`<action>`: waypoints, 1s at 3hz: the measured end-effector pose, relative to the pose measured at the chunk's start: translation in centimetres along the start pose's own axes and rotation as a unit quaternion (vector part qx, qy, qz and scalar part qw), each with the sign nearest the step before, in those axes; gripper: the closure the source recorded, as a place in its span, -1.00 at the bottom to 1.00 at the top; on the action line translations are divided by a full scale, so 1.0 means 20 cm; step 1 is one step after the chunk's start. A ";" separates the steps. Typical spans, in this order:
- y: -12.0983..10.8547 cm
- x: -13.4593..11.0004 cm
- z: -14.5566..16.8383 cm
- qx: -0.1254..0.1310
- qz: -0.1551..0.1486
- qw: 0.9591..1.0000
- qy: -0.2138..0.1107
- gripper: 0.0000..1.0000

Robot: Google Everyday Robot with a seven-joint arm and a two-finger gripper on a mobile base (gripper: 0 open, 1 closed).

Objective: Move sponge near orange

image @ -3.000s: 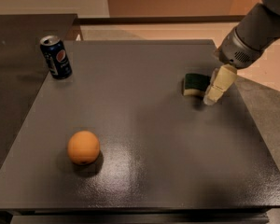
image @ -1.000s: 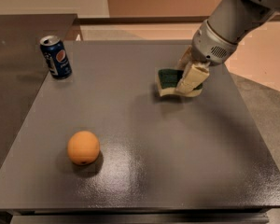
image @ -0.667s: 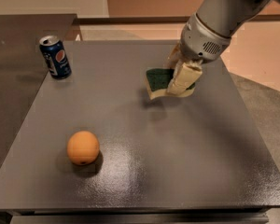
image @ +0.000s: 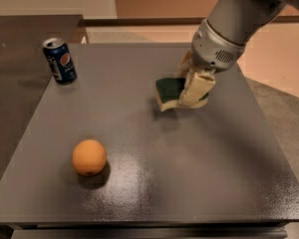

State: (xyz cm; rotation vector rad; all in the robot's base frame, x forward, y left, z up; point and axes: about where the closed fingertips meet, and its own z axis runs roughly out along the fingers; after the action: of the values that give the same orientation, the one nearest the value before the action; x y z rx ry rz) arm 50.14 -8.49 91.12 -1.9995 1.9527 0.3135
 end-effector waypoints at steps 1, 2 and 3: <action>0.08 -0.01 0.06 -0.011 -0.015 1.000 0.018 1.00; 0.19 -0.03 0.17 -0.032 -0.033 0.999 0.027 1.00; 0.27 -0.08 0.27 -0.054 -0.047 0.997 0.026 1.00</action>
Offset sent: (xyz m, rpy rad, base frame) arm -0.0592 0.0311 -0.0584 -0.0920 0.0794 0.1424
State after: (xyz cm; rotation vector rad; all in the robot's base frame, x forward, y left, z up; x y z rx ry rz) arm 45.13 -4.98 86.42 -2.1813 1.9016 0.3526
